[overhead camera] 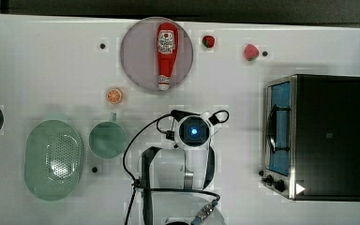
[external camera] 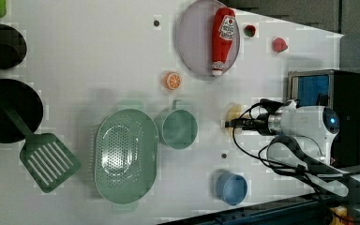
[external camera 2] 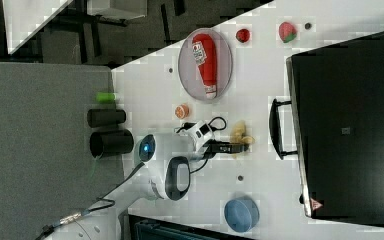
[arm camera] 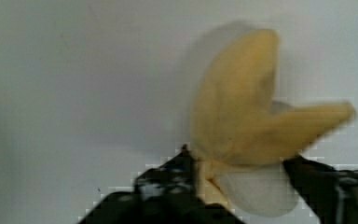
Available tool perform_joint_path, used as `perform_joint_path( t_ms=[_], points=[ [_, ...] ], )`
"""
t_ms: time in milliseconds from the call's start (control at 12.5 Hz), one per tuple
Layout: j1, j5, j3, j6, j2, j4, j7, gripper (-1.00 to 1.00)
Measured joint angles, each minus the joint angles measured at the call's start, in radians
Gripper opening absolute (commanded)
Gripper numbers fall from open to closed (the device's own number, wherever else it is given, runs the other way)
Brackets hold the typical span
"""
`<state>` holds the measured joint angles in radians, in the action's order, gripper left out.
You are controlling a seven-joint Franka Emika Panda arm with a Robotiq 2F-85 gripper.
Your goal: Pick Banana and place it in mug.
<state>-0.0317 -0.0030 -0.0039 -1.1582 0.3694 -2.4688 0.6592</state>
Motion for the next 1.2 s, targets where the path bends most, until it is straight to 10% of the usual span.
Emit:
perform_joint_path(
  t_ms=[160, 560, 1200],
  points=[
    [0.005, 0.002, -0.005, -0.018, 0.013, -0.002, 0.011, -0.48],
    [0.009, -0.019, -0.006, 0.029, -0.068, 0.004, 0.025, -0.49],
    [-0.006, -0.002, -0.031, 0.620, -0.561, 0.105, 0.026, -0.49]
  ],
)
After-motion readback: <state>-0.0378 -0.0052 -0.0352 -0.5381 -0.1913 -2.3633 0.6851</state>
